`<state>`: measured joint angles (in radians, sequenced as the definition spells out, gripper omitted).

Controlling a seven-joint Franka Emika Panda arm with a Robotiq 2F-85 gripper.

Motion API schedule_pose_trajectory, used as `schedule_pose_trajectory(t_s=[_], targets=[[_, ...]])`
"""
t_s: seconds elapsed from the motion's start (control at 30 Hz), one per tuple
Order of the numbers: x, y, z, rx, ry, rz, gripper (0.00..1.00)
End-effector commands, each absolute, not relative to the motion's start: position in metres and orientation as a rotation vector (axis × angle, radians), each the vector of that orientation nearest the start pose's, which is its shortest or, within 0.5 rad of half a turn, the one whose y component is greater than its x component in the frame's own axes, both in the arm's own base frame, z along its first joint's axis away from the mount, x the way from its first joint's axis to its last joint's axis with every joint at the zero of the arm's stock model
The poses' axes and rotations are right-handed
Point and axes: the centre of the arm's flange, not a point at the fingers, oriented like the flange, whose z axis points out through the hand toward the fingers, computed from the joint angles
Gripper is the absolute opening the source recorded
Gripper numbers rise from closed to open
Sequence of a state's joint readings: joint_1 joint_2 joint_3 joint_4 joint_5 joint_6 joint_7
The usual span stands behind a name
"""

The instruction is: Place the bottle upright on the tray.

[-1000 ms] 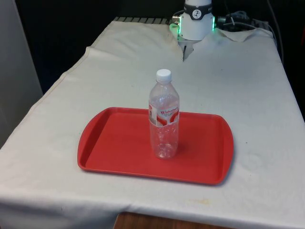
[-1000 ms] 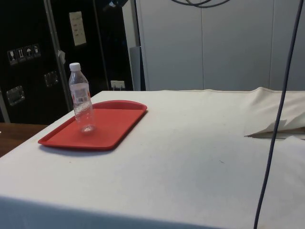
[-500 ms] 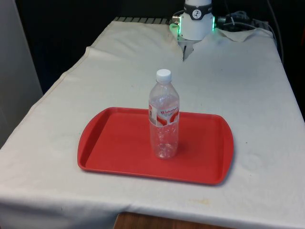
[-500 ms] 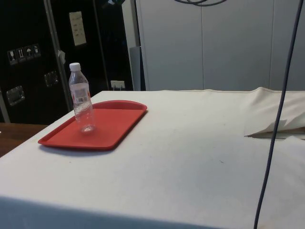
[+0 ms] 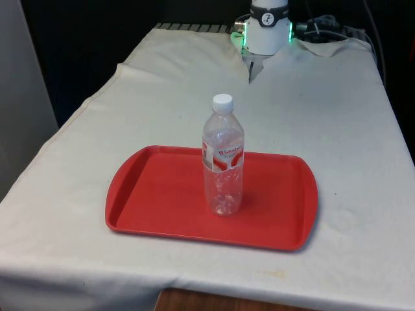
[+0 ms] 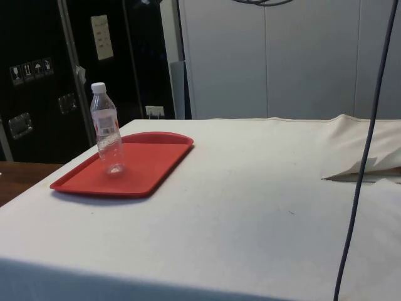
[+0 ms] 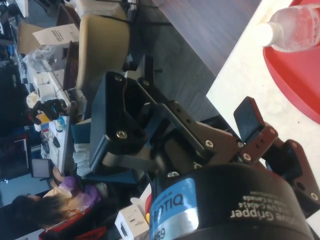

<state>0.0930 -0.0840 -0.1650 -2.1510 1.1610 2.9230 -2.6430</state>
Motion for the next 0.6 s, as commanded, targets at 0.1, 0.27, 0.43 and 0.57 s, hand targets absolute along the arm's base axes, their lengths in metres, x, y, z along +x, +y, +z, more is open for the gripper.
schedule_pose_trajectory(t_s=[0.1,0.27,0.43,0.57], targets=[[0.546,-0.1,0.51,1.704,1.639,1.062,1.0],[0.545,-0.097,0.517,1.679,1.644,1.062,1.0],[0.545,-0.096,0.52,1.677,1.643,1.076,1.0],[0.545,-0.096,0.521,1.682,1.641,1.089,1.0]])
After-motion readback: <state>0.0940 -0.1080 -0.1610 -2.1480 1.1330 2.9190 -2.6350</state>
